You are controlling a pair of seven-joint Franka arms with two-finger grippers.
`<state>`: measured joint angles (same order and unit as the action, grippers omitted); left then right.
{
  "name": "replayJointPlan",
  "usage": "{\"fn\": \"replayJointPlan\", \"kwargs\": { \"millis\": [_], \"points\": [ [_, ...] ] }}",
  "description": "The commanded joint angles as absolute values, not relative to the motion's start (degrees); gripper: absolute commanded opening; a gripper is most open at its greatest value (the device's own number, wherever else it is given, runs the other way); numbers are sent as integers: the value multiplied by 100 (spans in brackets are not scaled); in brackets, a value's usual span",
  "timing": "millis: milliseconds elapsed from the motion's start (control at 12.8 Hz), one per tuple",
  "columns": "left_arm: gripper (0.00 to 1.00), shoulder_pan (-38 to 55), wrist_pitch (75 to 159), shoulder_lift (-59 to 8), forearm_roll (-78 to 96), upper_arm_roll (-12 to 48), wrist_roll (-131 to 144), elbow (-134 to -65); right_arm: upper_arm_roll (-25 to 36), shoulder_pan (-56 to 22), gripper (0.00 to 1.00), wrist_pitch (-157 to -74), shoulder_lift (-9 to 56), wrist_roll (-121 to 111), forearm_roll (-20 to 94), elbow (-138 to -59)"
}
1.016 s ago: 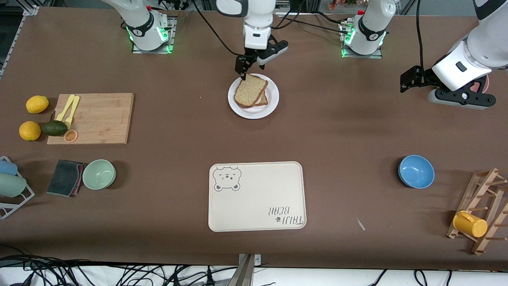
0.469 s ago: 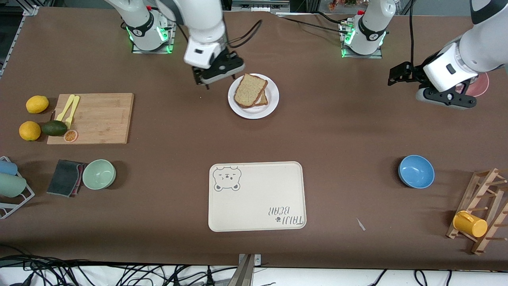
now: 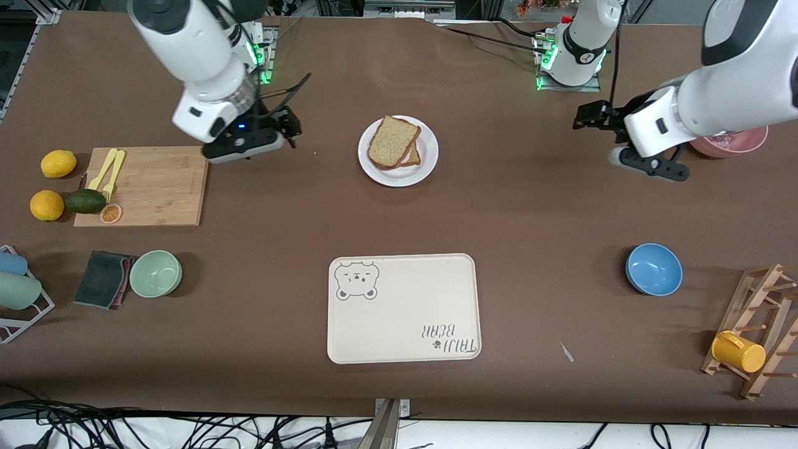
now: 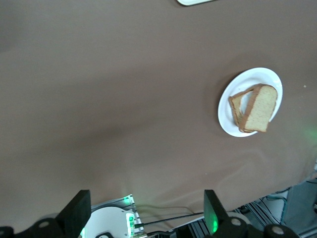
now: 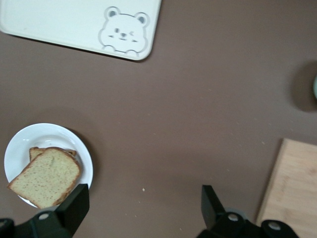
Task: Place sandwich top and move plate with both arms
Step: 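Withdraw the right gripper while the left gripper reaches toward the plate, then grip the white plate rim with the left gripper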
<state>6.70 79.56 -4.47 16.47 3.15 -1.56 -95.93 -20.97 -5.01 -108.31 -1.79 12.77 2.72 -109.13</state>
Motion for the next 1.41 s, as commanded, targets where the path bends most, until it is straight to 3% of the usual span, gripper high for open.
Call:
{"fn": "replayJointPlan", "kwargs": {
  "millis": [0, 312, 703, 1094, 1328],
  "points": [
    [100, 703, 7971, -1000, 2195, 308, -272, -9492, -1848, -238, 100, -10057, -229, 1213, 422, -10215],
    [100, 764, 8375, -2019, 3082, 308, -1860, -9501, -1126, -237, 100, -9871, -211, 1204, 317, -9950],
    [100, 835, 9376, -2645, 4034, 632, -2355, -9728, -1037, 8, 100, -9449, -158, 1283, -202, -9607],
    [100, 826, 10457, -2637, 5253, 844, -3427, -10975, -888, 184, 100, -8923, -106, 1222, -123, -9431],
    [100, 835, 11571, -2637, 5913, 1378, -3936, -11792, -633, 211, 100, -8903, -62, 898, 96, -9203]
  ]
}}
